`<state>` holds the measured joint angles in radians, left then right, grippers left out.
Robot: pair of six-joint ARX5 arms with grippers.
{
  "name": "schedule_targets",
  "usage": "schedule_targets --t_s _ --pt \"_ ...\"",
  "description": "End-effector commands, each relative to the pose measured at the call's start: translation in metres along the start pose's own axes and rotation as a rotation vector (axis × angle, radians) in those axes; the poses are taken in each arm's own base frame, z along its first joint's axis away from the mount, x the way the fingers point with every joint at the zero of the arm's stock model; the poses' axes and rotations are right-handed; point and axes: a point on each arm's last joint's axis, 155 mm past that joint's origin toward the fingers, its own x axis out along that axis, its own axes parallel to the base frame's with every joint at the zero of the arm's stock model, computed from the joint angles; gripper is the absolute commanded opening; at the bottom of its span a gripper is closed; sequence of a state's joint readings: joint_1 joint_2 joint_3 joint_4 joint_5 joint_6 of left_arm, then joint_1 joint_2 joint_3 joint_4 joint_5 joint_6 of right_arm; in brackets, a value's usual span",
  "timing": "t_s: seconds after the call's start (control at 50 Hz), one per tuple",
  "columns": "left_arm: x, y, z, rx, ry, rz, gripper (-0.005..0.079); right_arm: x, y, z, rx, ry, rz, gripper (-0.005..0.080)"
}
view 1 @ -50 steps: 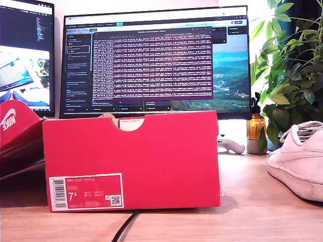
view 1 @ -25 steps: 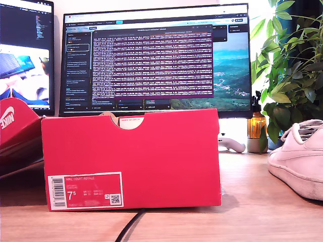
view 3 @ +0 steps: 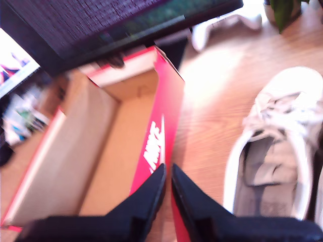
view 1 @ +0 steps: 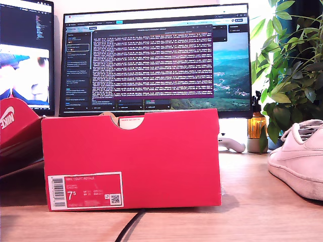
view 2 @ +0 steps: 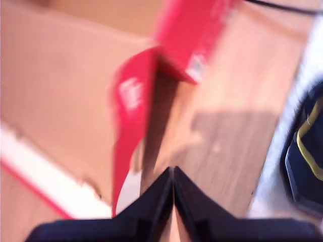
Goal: Pack the white shoes by picking the first shoe and placing it inside the red shoebox, left side, then picking and rotating the second shoe and placing it in the shoebox
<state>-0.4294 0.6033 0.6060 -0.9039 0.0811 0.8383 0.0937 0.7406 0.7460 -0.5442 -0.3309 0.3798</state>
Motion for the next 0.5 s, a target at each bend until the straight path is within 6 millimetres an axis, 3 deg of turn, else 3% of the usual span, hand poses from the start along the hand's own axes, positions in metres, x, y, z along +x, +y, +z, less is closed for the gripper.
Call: schedule_targets --t_s 0.0,0.18,0.28,0.4,0.48 --pt "0.004 0.0 0.006 0.06 0.013 0.0 -0.0017 0.008 0.0 -0.007 -0.022 0.082 -0.014 -0.001" --pt "0.027 -0.009 0.021 0.186 0.05 -0.039 -0.0017 0.025 0.006 -0.028 -0.066 0.301 -0.035 -0.0008" --pt "0.042 -0.003 0.029 0.215 0.067 -0.012 -0.0017 0.03 0.01 -0.042 -0.077 0.4 -0.039 0.0008" --pt "0.06 0.002 0.026 0.218 0.125 -0.002 -0.0017 0.032 0.008 -0.052 -0.12 0.466 -0.076 0.0029" --pt "0.069 0.002 0.027 0.22 0.134 -0.012 -0.0017 0.031 0.004 -0.051 -0.142 0.473 -0.114 0.0105"
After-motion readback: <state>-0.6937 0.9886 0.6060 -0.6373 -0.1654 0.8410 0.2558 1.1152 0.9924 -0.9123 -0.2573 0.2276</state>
